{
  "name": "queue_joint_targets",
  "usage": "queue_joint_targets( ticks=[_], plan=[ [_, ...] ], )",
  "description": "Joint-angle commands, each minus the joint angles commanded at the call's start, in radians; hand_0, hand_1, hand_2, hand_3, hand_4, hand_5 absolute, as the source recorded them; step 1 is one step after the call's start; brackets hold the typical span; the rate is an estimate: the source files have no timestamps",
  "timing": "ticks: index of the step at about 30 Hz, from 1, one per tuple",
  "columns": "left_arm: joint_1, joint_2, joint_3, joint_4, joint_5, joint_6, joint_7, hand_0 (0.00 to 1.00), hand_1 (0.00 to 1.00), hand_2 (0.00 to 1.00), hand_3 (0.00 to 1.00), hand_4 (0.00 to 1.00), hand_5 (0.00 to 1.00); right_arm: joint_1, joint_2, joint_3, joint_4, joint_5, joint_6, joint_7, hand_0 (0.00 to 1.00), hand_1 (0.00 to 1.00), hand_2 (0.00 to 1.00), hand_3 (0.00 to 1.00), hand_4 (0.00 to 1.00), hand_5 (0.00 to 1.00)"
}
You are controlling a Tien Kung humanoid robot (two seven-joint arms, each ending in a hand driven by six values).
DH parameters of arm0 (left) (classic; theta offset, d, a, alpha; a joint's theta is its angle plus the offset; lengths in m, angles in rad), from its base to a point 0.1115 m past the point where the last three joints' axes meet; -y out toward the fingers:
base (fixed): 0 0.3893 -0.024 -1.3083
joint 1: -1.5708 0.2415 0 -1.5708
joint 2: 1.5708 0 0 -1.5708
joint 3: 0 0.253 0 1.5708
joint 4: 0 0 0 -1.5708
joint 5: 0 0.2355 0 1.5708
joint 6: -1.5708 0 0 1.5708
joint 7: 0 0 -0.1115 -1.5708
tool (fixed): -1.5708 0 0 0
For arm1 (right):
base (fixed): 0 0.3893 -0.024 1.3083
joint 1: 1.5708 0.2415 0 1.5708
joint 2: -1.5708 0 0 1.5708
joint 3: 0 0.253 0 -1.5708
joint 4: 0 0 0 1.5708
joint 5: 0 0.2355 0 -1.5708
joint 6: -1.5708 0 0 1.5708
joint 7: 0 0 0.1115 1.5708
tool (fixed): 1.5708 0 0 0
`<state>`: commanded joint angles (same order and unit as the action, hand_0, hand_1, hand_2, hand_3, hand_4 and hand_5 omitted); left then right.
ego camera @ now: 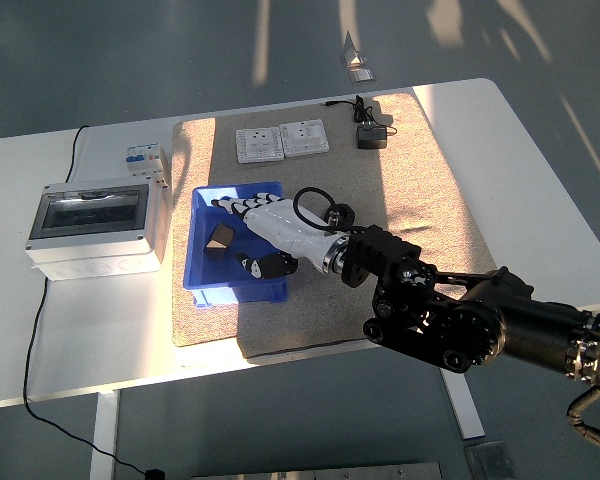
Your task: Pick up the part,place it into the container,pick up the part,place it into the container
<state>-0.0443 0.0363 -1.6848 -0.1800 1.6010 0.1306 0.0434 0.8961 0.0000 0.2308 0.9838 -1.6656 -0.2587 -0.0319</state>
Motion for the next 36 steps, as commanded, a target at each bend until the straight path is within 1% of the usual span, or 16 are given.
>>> queue_joint_targets(
  ticks=[2, 4, 6, 7, 9, 12, 13, 18, 19, 21, 24, 25, 30, 31, 33, 36],
  plan=[
    [0.001, 0.000, -0.004, 0.000, 0.006, 0.000, -0.001, 0.678, 0.667, 0.669, 0.741, 0.809, 0.881, -0.009, -0.001, 0.020, -0.001, -0.009, -0.033, 0.002, 0.998, 0.995, 0.998, 0.998, 0.556, 0.252],
    [0.002, 0.001, -0.005, 0.000, 0.010, 0.001, -0.001, 0.678, 0.667, 0.669, 0.741, 0.809, 0.881, -0.027, -0.012, 0.061, -0.001, -0.018, -0.076, -0.005, 0.998, 0.995, 0.998, 0.998, 0.556, 0.252],
    [0.003, 0.000, -0.003, 0.000, 0.006, 0.002, -0.002, 0.678, 0.667, 0.669, 0.741, 0.809, 0.881, -0.043, -0.024, 0.103, -0.010, -0.025, -0.110, -0.027, 0.998, 0.995, 0.998, 0.998, 0.556, 0.252],
    [0.004, 0.000, -0.002, 0.000, 0.004, 0.002, -0.003, 0.678, 0.665, 0.666, 0.741, 0.809, 0.881, -0.050, -0.029, 0.126, -0.024, -0.030, -0.115, -0.046, 0.998, 0.978, 0.978, 0.998, 0.554, 0.251],
    [0.005, 0.000, -0.003, 0.000, 0.005, 0.002, -0.003, 0.678, 0.665, 0.666, 0.741, 0.809, 0.881, -0.055, -0.034, 0.167, -0.060, -0.033, -0.109, -0.079, 0.998, 0.978, 0.978, 0.998, 0.554, 0.251],
    [0.004, 0.000, -0.005, 0.000, 0.010, 0.002, -0.003, 0.678, 0.665, 0.666, 0.741, 0.809, 0.881, -0.056, -0.029, 0.200, -0.127, -0.014, -0.090, -0.105, 0.998, 0.978, 0.978, 0.998, 0.554, 0.251],
    [0.003, 0.000, -0.005, 0.000, 0.010, 0.002, -0.003, 0.677, 0.667, 0.666, 0.741, 0.809, 0.880, -0.056, -0.025, 0.202, -0.147, -0.006, -0.085, -0.107, 0.998, 0.883, 0.947, 0.998, 0.647, 0.261],
    [0.001, 0.001, -0.004, 0.000, 0.013, 0.002, -0.003, 0.677, 0.667, 0.666, 0.741, 0.809, 0.880, -0.062, -0.003, 0.182, -0.254, 0.060, -0.064, -0.105, 0.998, 0.883, 0.947, 0.998, 0.647, 0.261],
    [0.001, 0.001, -0.004, 0.000, 0.012, 0.002, -0.004, 0.678, 0.664, 0.666, 0.741, 0.809, 0.880, -0.065, 0.000, 0.175, -0.275, 0.071, -0.060, -0.105, 0.998, 0.881, 0.960, 0.998, 0.828, 0.304],
    [0.000, 0.001, -0.005, 0.000, 0.013, 0.002, -0.006, 0.678, 0.664, 0.666, 0.741, 0.809, 0.880, -0.069, 0.000, 0.162, -0.310, 0.089, -0.055, -0.103, 0.998, 0.881, 0.960, 0.998, 0.828, 0.304],
    [-0.002, 0.001, -0.005, 0.000, 0.014, 0.003, -0.008, 0.678, 0.664, 0.666, 0.741, 0.809, 0.880, -0.076, 0.000, 0.143, -0.342, 0.115, -0.056, -0.093, 0.998, 0.881, 0.960, 0.998, 0.828, 0.304],
    [-0.002, 0.001, -0.006, 0.000, 0.014, 0.003, -0.008, 0.677, 0.665, 0.666, 0.741, 0.810, 0.878, -0.077, 0.000, 0.137, -0.350, 0.126, -0.060, -0.084, 0.998, 0.875, 0.959, 0.998, 0.876, 0.348],
    [-0.002, 0.002, -0.003, 0.000, 0.012, 0.004, -0.010, 0.677, 0.665, 0.666, 0.741, 0.810, 0.878, -0.082, 0.000, 0.116, -0.363, 0.201, -0.107, -0.005, 0.998, 0.875, 0.959, 0.998, 0.876, 0.348],
    [-0.002, 0.002, -0.003, 0.000, 0.013, 0.004, -0.011, 0.677, 0.662, 0.665, 0.741, 0.810, 0.877, -0.083, 0.000, 0.113, -0.363, 0.213, -0.115, 0.010, 0.959, 0.779, 0.909, 0.998, 0.887, 0.360],
    [-0.002, 0.002, -0.003, 0.000, 0.013, 0.004, -0.011, 0.677, 0.662, 0.665, 0.741, 0.810, 0.877, -0.084, 0.000, 0.105, -0.362, 0.239, -0.135, 0.045, 0.959, 0.779, 0.909, 0.998, 0.887, 0.360],
    [-0.002, 0.003, -0.004, 0.000, 0.017, 0.003, -0.010, 0.677, 0.662, 0.665, 0.741, 0.810, 0.877, -0.085, 0.000, 0.097, -0.361, 0.258, -0.149, 0.068, 0.959, 0.779, 0.909, 0.998, 0.887, 0.360]
  ],
)
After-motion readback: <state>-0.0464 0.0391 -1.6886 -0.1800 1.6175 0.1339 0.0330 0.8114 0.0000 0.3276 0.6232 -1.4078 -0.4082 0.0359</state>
